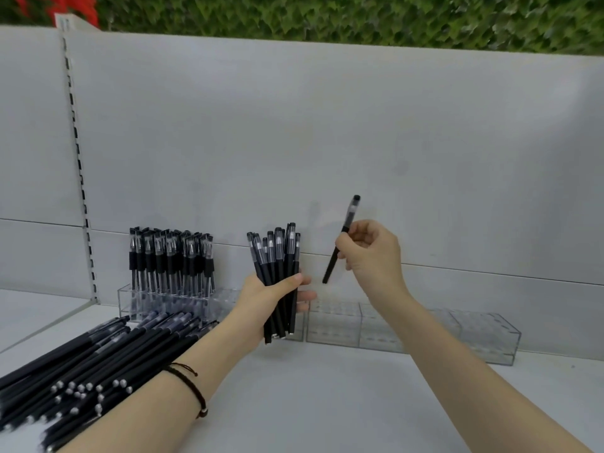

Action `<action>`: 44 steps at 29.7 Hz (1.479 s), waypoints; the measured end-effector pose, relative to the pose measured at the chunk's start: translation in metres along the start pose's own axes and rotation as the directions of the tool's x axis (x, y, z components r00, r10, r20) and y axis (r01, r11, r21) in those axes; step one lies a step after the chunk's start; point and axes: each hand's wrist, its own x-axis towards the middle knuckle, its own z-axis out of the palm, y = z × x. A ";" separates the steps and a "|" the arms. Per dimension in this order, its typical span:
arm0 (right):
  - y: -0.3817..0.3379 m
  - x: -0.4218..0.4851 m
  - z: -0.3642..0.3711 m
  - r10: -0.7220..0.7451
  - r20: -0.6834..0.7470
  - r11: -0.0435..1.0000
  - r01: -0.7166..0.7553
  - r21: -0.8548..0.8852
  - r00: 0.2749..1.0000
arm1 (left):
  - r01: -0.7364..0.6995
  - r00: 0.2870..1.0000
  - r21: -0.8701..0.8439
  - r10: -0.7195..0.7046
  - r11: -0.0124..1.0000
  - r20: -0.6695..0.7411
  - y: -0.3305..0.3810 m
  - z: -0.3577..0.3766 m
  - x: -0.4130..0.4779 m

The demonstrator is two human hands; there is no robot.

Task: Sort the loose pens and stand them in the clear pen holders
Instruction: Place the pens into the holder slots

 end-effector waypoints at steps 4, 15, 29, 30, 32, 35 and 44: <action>0.011 -0.004 0.003 -0.048 0.064 0.992 0.055 -0.112 0.997 | 0.042 0.997 -0.002 -0.042 0.999 -0.067 0.000 -0.004 0.001; 0.031 -0.007 0.011 0.023 0.208 0.895 0.072 -0.440 0.978 | 0.050 0.997 -0.081 -0.054 0.995 -0.048 0.001 -0.004 -0.001; 0.038 -0.007 0.015 0.073 0.061 0.852 -0.030 -0.523 0.995 | 0.064 0.998 -0.075 -0.066 0.995 -0.016 -0.001 -0.002 -0.001; 0.040 -0.008 0.015 0.078 0.064 0.843 -0.031 -0.538 0.995 | 0.066 0.998 -0.070 -0.067 0.995 -0.013 -0.001 -0.002 -0.001; 0.041 -0.010 0.016 0.093 0.087 0.825 -0.028 -0.564 0.992 | 0.066 0.998 -0.063 -0.067 0.996 -0.011 0.000 -0.002 -0.002; 0.042 -0.013 0.017 0.115 0.113 0.816 -0.029 -0.577 0.987 | 0.072 0.997 -0.073 -0.073 0.995 -0.009 0.000 -0.001 -0.003; 0.010 -0.003 0.009 0.149 0.273 0.956 -0.068 -0.287 0.950 | 0.085 0.996 -0.096 -0.084 0.992 0.012 0.003 0.002 -0.007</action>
